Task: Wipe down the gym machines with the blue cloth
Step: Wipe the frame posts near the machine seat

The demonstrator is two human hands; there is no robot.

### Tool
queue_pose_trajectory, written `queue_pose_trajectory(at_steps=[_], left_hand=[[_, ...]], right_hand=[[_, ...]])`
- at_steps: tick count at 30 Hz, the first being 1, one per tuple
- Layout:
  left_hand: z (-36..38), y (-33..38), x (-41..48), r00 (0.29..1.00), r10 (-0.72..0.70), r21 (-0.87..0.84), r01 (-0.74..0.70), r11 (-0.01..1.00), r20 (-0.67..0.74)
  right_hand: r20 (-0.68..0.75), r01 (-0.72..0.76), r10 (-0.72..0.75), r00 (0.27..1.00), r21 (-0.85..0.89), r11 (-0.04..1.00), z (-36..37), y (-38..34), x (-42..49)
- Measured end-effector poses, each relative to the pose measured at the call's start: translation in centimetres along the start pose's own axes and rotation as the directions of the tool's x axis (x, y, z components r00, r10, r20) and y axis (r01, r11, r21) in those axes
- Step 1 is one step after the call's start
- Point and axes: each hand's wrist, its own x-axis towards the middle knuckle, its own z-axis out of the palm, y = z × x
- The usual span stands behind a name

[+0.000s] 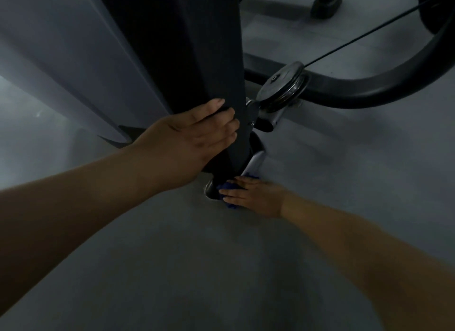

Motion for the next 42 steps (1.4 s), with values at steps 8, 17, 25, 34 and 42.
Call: queue_pose_trajectory(at_steps=[8,17,25,34,42], left_hand=[[-0.1,0.4,0.2,1.0,-0.003,0.027,0.002,1.0,0.018],[-1.0,0.6,0.4,0.993,-0.021,0.073,0.012,0.997,0.117],[-1.9,0.5,1.0,0.973,-0.01,0.084,-0.01,0.996,0.231],[-2.8,0.3,1.2,0.948,0.005,0.052,-0.022,0.998,0.318],[-4.5,-0.4,-0.5,0.962,-0.022,-0.053,0.037,0.998,0.271]], right_hand=[[-0.057,-0.756,0.864,0.5,0.458,0.467,0.2,-0.2,-1.4],[0.188,-0.688,0.972,0.14,0.725,-0.041,-1.9,-8.8,8.3],[0.312,-0.663,0.942,0.125,0.732,-0.155,-4.0,-5.3,7.9],[0.38,-0.679,0.919,0.108,0.703,-0.211,-4.0,-5.2,7.6],[0.373,-0.715,0.919,0.13,0.677,-0.174,-8.7,-9.3,7.4]])
